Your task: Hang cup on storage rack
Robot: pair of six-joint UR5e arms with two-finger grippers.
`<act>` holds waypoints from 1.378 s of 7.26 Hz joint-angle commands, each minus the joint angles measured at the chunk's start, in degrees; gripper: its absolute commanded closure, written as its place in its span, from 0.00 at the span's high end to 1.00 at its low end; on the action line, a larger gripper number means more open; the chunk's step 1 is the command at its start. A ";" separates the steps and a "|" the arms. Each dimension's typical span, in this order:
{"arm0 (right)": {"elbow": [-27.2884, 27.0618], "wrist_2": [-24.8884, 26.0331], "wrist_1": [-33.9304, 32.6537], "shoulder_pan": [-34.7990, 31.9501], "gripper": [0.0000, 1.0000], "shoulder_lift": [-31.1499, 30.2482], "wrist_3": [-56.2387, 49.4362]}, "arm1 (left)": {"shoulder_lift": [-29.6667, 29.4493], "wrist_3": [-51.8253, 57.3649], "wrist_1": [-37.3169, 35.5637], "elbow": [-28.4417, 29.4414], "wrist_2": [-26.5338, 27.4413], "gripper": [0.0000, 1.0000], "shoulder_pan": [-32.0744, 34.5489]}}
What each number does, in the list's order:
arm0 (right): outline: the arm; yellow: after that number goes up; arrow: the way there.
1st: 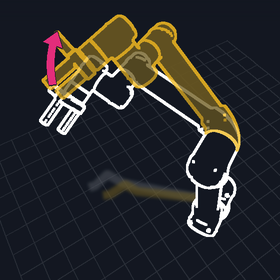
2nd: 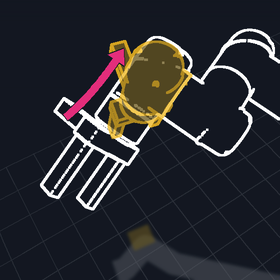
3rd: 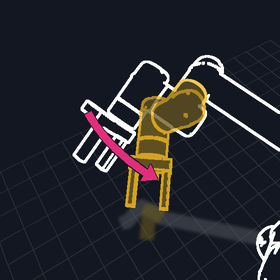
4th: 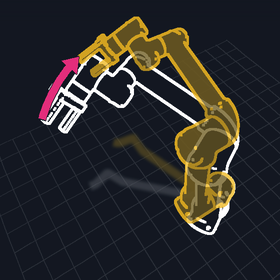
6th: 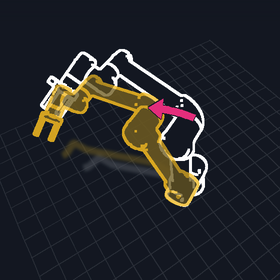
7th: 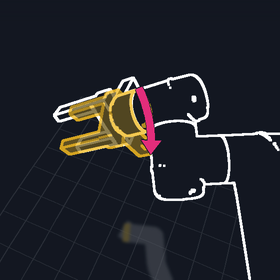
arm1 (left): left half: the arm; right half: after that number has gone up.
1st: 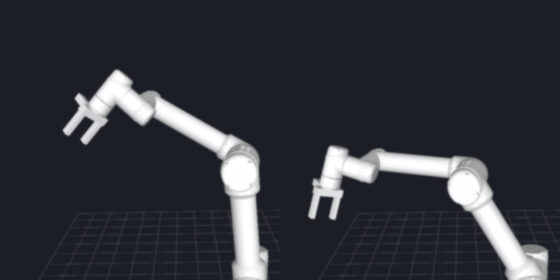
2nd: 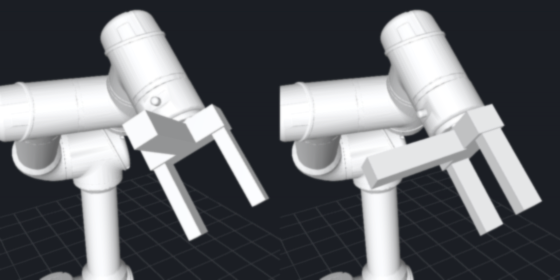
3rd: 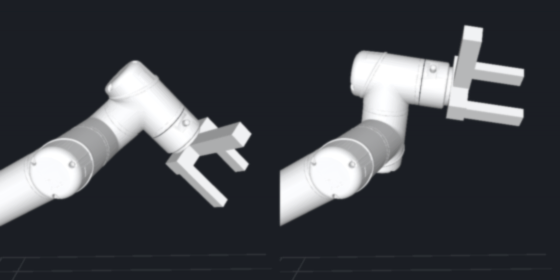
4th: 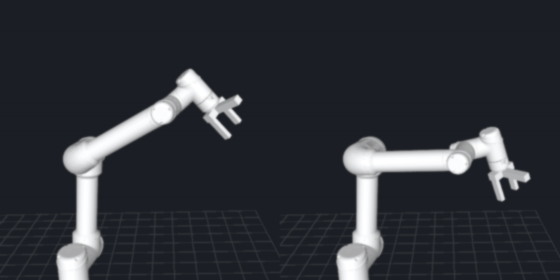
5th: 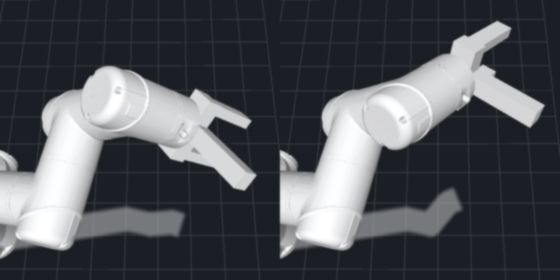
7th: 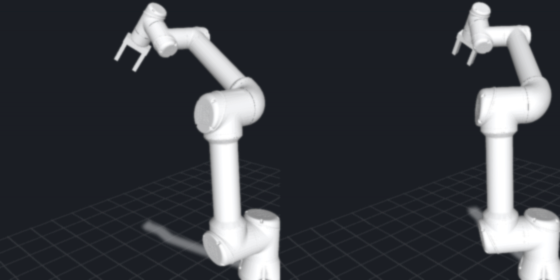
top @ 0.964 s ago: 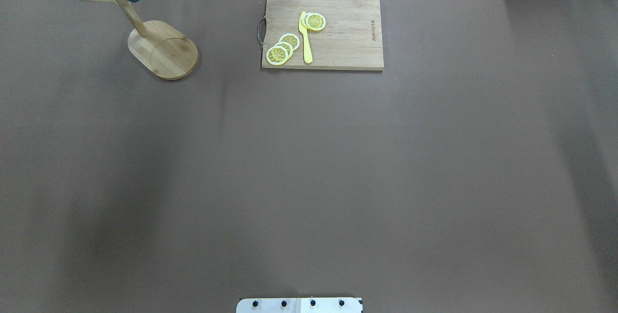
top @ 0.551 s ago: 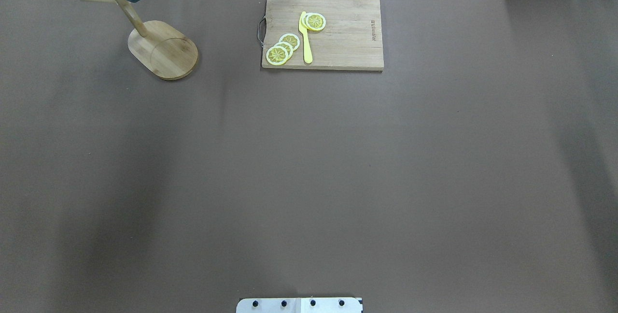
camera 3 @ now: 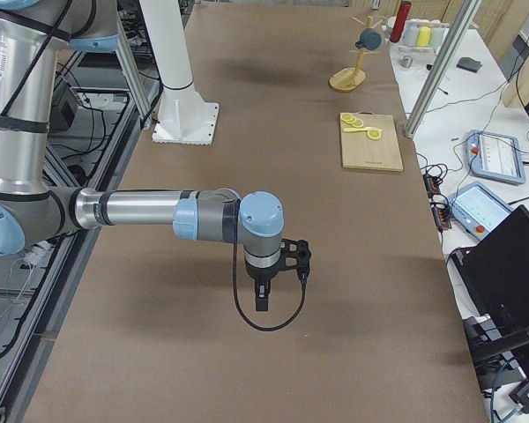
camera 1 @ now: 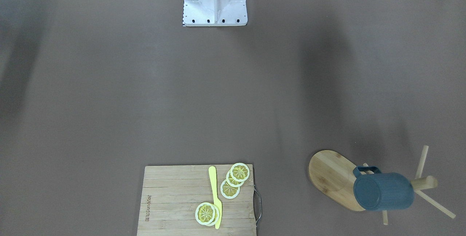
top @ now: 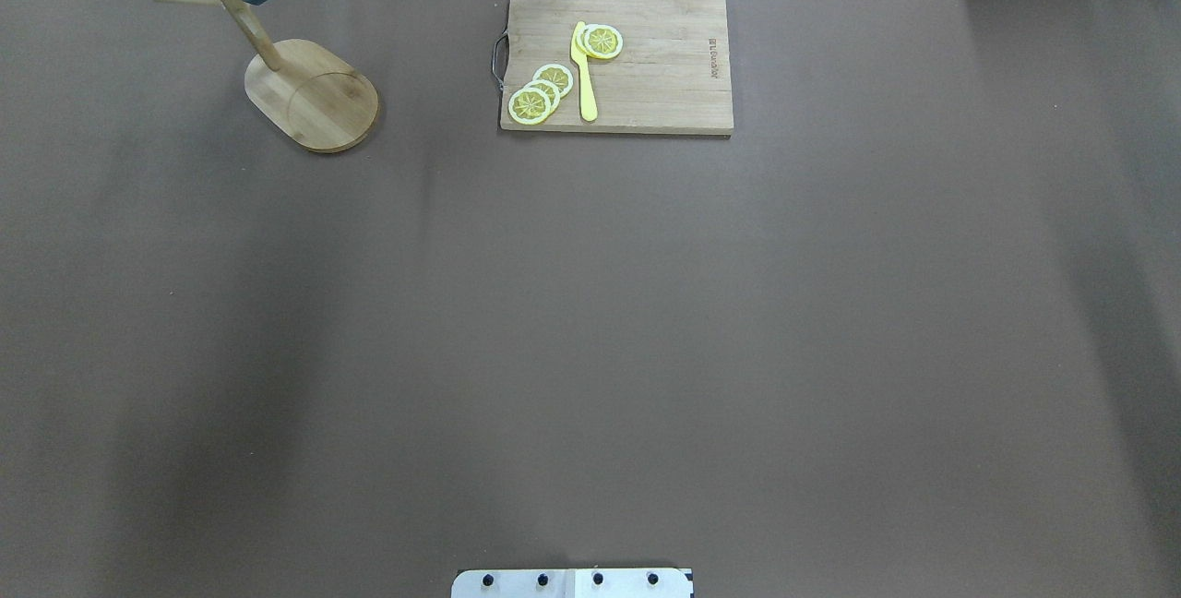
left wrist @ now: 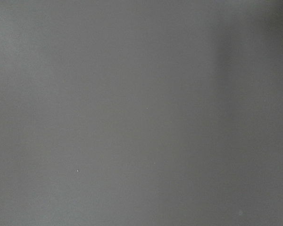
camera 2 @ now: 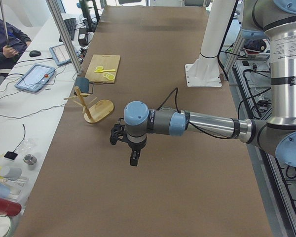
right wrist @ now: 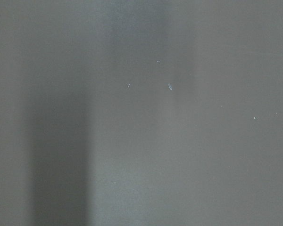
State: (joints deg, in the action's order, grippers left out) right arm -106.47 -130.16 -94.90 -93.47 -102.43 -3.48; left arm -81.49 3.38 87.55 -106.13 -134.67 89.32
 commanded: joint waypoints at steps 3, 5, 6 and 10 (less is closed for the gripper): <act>-0.32 -2.03 0.07 0.22 1.00 0.12 5.24 | 0.54 -0.13 3.82 0.13 0.02 0.99 -0.11; -0.49 -1.94 0.16 0.57 1.00 0.12 5.15 | 1.15 -0.22 5.08 0.31 0.02 0.99 -0.11; -0.49 -1.77 0.16 0.57 1.00 -0.05 4.98 | 1.77 -0.30 5.08 0.48 0.11 0.99 -0.11; -1.01 -1.06 0.07 0.48 1.00 -0.58 5.07 | 2.65 -0.39 4.91 3.55 0.46 0.99 -0.29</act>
State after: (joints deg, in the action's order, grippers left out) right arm -107.06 -131.47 -94.83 -92.92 -102.73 1.59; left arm -79.25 2.99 92.47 -103.62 -134.44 89.09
